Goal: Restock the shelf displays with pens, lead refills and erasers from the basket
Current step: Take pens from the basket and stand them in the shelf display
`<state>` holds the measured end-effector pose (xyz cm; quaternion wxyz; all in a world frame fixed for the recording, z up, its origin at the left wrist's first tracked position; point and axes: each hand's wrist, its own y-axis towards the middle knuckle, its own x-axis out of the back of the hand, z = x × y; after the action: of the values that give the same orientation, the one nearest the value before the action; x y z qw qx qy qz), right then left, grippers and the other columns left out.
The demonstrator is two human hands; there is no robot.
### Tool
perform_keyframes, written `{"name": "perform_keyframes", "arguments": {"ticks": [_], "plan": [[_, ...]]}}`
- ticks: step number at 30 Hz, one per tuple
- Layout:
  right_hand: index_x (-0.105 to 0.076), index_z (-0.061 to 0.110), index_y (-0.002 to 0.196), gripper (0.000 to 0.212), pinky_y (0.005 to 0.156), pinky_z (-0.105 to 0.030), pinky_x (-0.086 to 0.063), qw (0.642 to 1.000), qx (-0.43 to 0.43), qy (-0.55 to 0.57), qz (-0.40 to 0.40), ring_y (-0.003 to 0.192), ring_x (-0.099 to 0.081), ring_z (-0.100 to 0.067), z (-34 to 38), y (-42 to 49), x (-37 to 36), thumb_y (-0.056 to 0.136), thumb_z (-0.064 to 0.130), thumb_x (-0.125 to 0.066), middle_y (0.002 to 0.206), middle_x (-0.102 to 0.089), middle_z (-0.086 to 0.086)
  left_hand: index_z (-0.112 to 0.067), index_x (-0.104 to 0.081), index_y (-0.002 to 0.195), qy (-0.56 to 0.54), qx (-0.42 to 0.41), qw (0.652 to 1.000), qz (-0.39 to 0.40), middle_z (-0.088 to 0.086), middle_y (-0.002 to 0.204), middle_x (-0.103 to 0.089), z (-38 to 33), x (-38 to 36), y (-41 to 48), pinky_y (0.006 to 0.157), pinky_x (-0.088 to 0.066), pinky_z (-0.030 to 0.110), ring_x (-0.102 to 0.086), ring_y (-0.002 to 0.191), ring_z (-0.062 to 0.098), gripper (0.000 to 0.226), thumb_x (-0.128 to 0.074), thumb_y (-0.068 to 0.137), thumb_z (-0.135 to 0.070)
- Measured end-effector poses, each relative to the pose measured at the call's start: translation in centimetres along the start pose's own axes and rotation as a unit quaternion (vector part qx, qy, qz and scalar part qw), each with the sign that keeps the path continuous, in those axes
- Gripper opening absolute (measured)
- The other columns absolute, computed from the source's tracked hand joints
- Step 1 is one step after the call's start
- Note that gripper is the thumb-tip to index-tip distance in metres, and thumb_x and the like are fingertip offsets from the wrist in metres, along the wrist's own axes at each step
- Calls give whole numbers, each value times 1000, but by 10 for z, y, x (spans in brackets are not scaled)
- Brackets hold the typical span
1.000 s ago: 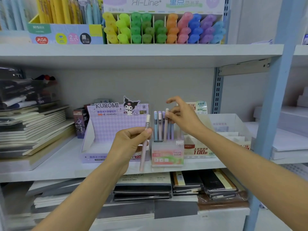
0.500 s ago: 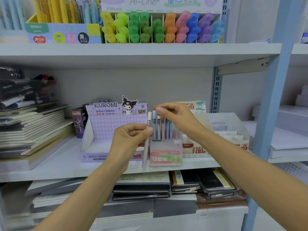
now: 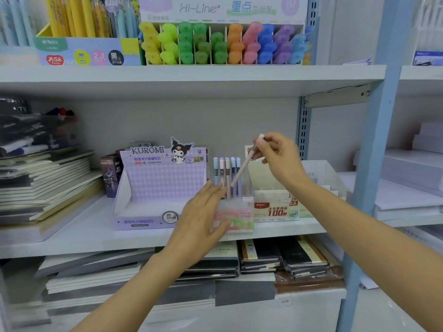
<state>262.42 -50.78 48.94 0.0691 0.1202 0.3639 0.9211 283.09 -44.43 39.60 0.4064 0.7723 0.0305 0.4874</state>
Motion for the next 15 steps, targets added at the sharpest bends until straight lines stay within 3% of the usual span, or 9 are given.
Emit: {"name": "perform_keyframes", "arguments": {"ticks": [4,8,12,15], "plan": [[-66,3,104,18,64,-14,-51,997,14,-70,38,76,-70,-10,-16,-7,-11,97,16,-56,91,-73,-8,-23,-21,154,27,-11,1000,8,-8,161,-17,1,-6,-3,120,-5,24,5,149,4,69,-54,96,-40],[-68,4,101,18,79,-27,-58,985,74,-133,80,78,-70,-10,-20,-9,-19,97,16,-56,86,-72,-5,-23,-18,154,49,-12,999,14,-8,161,-16,2,-7,-4,122,-10,30,6,149,5,69,-51,97,-43],[-67,6,100,18,81,-31,-57,965,101,-199,139,77,-69,-8,-17,-1,-20,97,20,-56,84,-72,-2,-24,-14,155,52,-10,998,21,-9,162,-12,3,-8,-4,122,-14,34,9,148,5,71,-49,97,-45],[-61,13,111,16,79,-24,-55,968,108,-190,121,77,-68,-6,-20,0,-26,96,20,-58,84,-72,0,-25,-12,155,53,-14,998,15,-9,162,-12,3,-10,-5,119,-9,28,11,148,3,71,-49,97,-45]]}}
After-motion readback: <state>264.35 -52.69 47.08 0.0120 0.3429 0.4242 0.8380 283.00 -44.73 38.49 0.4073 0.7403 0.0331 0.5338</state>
